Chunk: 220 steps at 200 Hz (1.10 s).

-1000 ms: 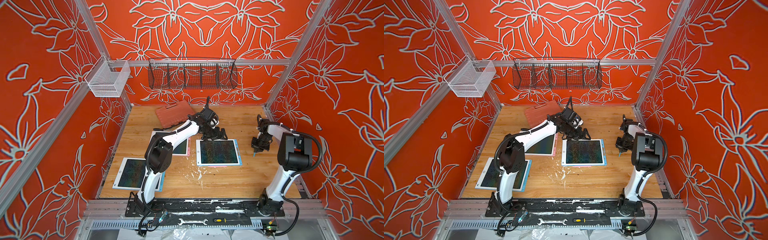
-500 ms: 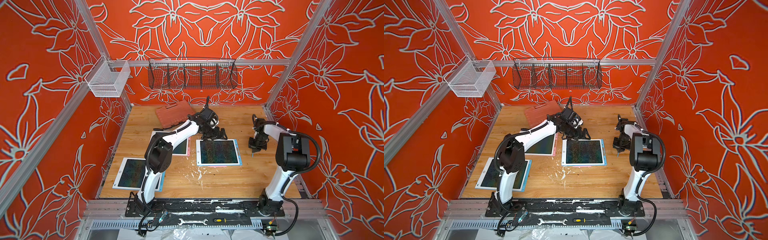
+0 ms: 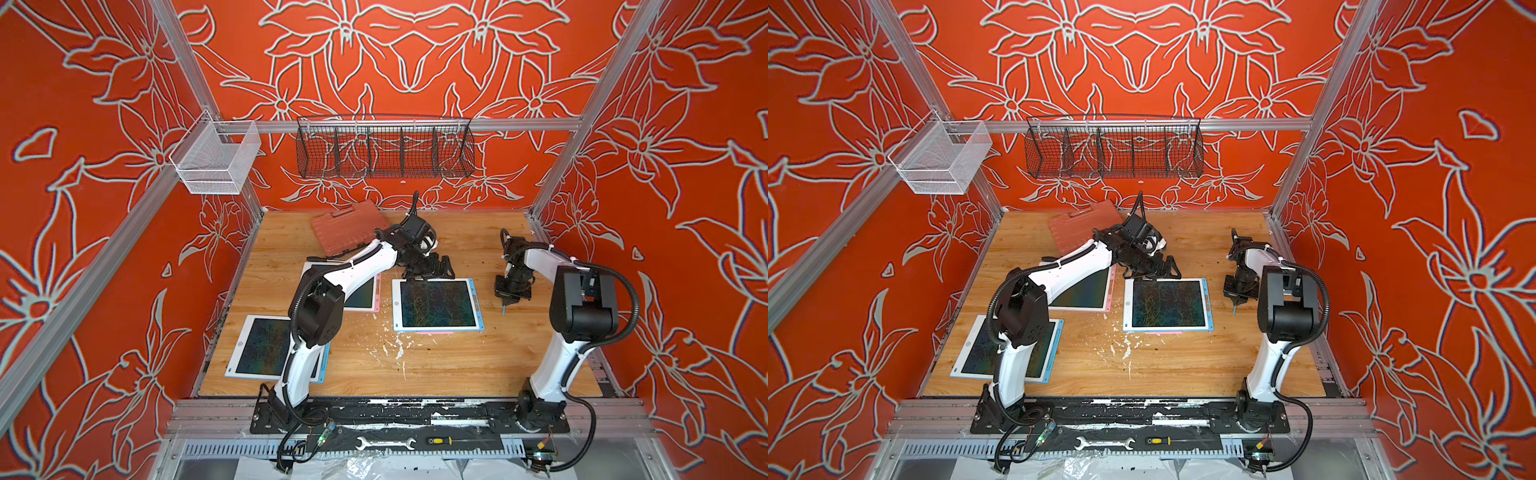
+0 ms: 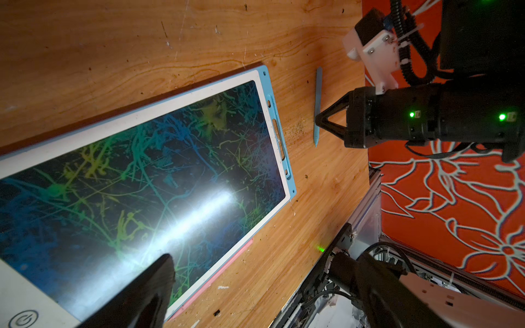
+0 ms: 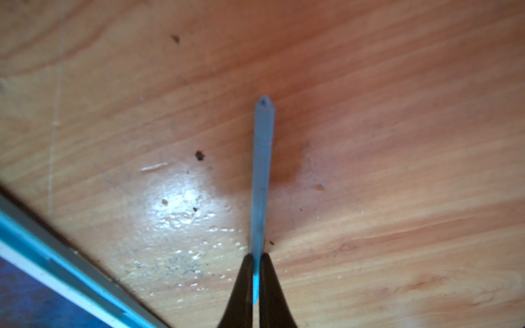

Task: Place the stylus back onto the writing tablet
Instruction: Pick up the stylus from the center of the board.

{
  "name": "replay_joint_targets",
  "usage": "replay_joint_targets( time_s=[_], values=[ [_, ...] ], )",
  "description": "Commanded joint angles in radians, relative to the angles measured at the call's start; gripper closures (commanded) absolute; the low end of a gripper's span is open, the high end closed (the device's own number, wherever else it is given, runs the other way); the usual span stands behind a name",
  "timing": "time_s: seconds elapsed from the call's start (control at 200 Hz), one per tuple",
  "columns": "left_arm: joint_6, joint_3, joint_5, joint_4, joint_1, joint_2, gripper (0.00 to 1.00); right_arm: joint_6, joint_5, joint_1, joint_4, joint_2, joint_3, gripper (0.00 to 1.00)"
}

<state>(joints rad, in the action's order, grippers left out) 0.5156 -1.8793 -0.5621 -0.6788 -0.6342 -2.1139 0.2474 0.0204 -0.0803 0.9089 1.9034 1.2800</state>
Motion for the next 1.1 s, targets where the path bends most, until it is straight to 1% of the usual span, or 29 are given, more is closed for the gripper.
replay_joint_targets(
  time_s=[0.0, 0.17, 0.54, 1.096],
  values=[
    [-0.014, 0.019, 0.002, -0.014, 0.005, 0.049, 0.03, -0.007, 0.006, 0.016, -0.001, 0.058, -0.019, 0.9],
    [-0.015, 0.023, 0.005, -0.014, 0.005, 0.053, 0.03, -0.005, 0.005, 0.023, -0.008, 0.071, -0.017, 0.9],
    [-0.014, 0.021, 0.007, -0.015, 0.007, 0.051, 0.03, -0.012, 0.008, 0.028, -0.004, 0.057, -0.013, 1.0],
    [-0.006, 0.009, 0.005, -0.022, 0.011, 0.038, 0.03, -0.019, 0.049, 0.03, 0.004, -0.002, -0.005, 1.0]
  ],
)
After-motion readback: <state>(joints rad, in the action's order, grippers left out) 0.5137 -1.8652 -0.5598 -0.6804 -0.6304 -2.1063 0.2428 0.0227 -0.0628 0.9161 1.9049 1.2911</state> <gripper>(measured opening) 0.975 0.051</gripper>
